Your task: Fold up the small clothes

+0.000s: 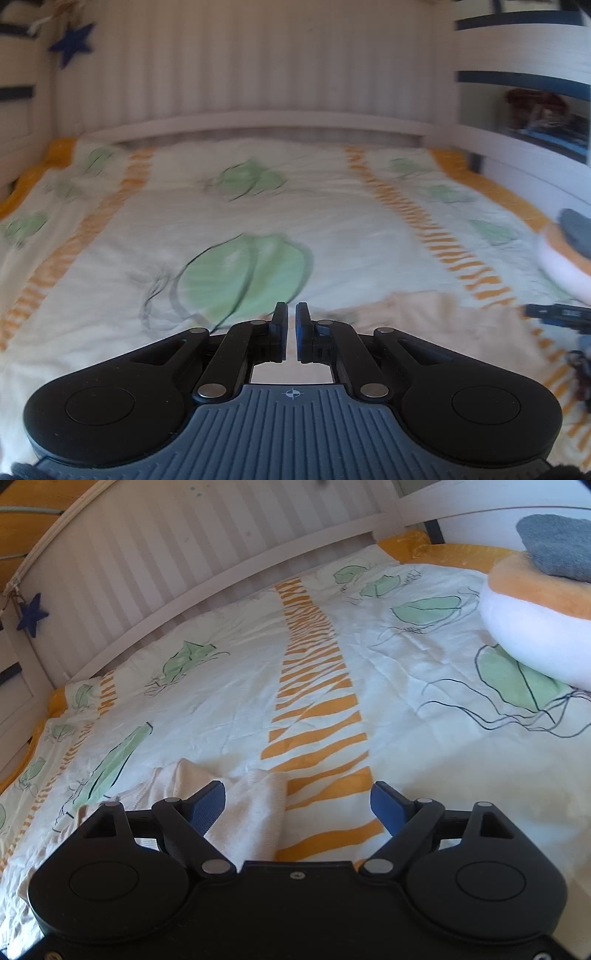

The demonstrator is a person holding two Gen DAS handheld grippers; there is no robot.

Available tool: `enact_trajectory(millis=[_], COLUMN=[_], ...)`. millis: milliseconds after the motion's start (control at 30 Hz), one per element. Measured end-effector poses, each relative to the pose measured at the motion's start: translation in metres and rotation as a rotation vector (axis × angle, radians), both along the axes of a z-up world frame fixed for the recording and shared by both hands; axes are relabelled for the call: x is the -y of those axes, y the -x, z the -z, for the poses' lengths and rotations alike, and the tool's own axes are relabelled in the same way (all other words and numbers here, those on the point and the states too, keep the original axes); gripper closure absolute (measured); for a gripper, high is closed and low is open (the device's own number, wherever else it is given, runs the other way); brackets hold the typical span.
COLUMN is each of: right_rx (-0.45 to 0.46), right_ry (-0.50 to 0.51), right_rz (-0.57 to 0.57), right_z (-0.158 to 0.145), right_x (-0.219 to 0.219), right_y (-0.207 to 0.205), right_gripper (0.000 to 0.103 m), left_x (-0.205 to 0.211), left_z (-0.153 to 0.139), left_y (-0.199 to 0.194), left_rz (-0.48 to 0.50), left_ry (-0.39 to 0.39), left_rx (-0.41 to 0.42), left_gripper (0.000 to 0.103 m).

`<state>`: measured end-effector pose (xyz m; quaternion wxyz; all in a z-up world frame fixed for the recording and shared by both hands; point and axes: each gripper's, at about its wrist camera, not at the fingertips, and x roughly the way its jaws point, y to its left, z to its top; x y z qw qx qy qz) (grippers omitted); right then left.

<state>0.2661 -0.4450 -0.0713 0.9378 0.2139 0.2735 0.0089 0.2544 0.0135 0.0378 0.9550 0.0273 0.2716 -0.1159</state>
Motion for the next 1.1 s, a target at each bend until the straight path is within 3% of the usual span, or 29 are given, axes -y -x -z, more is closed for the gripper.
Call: enact_trajectory(millis=[133,167,200,267,300,567,867,933,1000,1033,1100], right_rx=[-0.002,-0.003,-0.006,-0.020,-0.025,-0.031,-0.021,-0.018,-0.016,-0.015,-0.012], right_ry=[0.017,0.019,0.021,0.026,0.026,0.023,0.021,0.019,0.020,0.021,0.021], right_rz=[-0.019,-0.021,-0.021,-0.021,-0.020,-0.019,-0.015,-0.012,-0.010,-0.010,-0.010], right_z=[0.000,0.001,0.001,0.003,0.004,0.006,0.004,0.004,0.003,0.003,0.003], right_x=[-0.006,-0.006,-0.007,-0.007,-0.007,-0.007,-0.006,-0.005,-0.005,-0.005,-0.005], right_y=[-0.002,-0.002,-0.002,-0.003,-0.003,-0.003,-0.002,-0.001,-0.001,-0.001,-0.001], right_gripper=[0.016,0.016,0.016,0.015,0.015,0.015,0.015,0.015,0.015,0.015,0.015], left_x=[-0.023,-0.021,-0.018,-0.005,0.002,0.029,0.065,0.072,0.080,0.082,0.082], left_z=[0.036,0.043,0.051,0.063,0.068,0.100,0.102,0.101,0.100,0.100,0.099], left_y=[-0.012,-0.011,-0.008,-0.002,-0.001,0.010,-0.010,-0.009,-0.008,-0.007,-0.007], left_rz=[0.007,0.021,0.041,0.093,0.118,0.164,0.214,0.224,0.224,0.216,0.209], left_ry=[0.184,0.207,0.222,0.228,0.225,0.253,0.292,0.272,0.224,0.205,0.197], left_rx=[-0.211,-0.235,-0.250,-0.259,-0.278,-0.383,-0.353,-0.347,-0.344,-0.341,-0.328], left_gripper=[0.094,0.079,0.054,0.036,0.035,0.035,0.036,0.044,0.065,0.070,0.096])
